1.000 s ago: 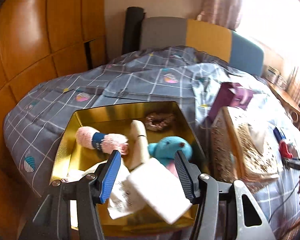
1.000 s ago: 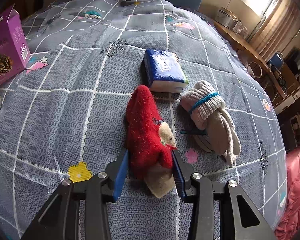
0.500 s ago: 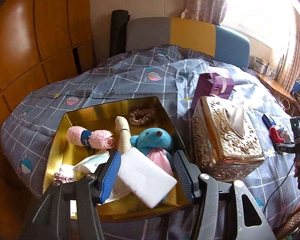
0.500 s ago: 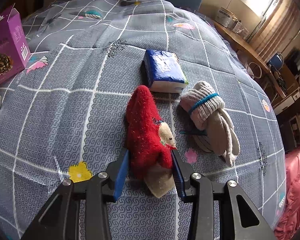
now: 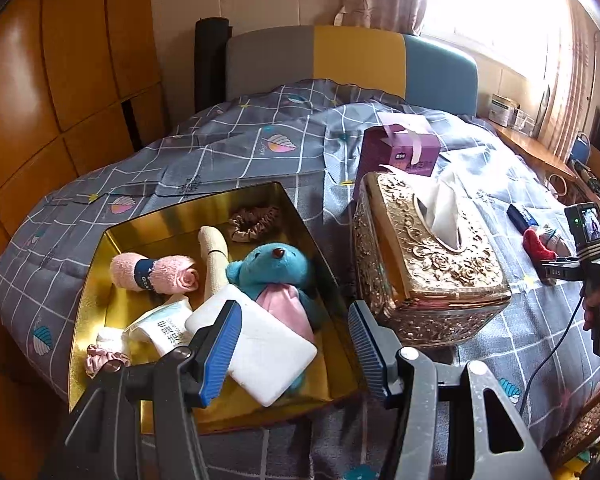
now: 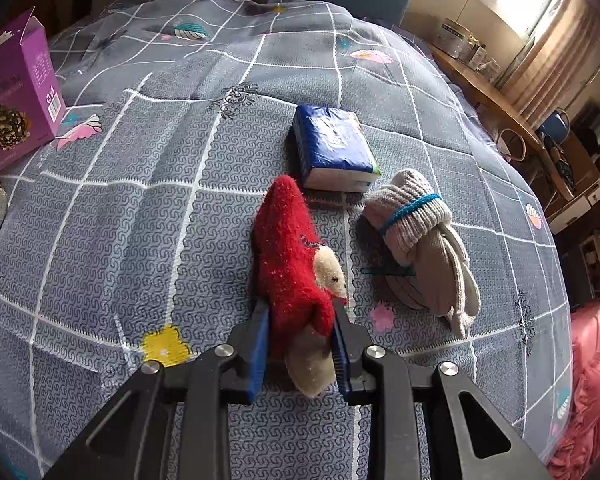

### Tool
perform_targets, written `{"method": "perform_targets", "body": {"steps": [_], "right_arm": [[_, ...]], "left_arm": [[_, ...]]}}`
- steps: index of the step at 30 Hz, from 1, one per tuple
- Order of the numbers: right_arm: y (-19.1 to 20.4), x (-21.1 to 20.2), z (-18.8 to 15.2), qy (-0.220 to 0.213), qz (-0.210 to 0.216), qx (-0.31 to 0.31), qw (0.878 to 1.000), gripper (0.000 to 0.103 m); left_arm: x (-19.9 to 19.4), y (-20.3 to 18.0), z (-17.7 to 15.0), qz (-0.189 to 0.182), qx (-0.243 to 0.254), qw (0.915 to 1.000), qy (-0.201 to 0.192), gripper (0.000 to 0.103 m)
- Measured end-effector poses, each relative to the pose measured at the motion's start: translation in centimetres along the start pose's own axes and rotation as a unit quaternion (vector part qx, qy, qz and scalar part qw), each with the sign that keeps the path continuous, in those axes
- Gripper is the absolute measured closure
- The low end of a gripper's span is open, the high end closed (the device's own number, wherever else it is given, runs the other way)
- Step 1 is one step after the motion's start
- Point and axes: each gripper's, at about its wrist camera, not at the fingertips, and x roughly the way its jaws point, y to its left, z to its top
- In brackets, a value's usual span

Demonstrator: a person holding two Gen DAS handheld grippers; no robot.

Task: Organize soft objects

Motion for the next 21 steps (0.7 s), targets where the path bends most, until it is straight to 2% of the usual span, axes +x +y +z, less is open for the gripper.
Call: {"method": "perform_targets", "body": {"steps": [5,9,10,16,21], "right_arm": [[-1.2,-0.2,0.3,0.0,0.023,0.034,0.999,0.078],[-4.0,-1.0,0.9,-0.026,0.095,0.118,0.988,0.079],[-4.6,-0.9,0.9,-0.023,0.102,0.133,0.986,0.079],[-3.6,0.7,1.2,0.008,0.092,0.112,0.989,0.079],[-2.3,0.9,0.8,0.009,0.064,0.078,0.995,0.079]], "left_arm": [[-0.2,-0.8,0.0,-0.012,0.013,0.9998,-0.006,0.047],[0.1,-1.3,0.0,-0.023,0.016,0.9996,-0.004,0.047],[0.2,-1.5,0.0,-0.026,0.017,0.9995,-0.001,0.047],[0.4,-2.1,-0.2,-0.044,0.022,0.9988,0.006,0.047],[0.4,-1.5,-0.2,-0.036,0.017,0.9992,0.004,0.047]]}}
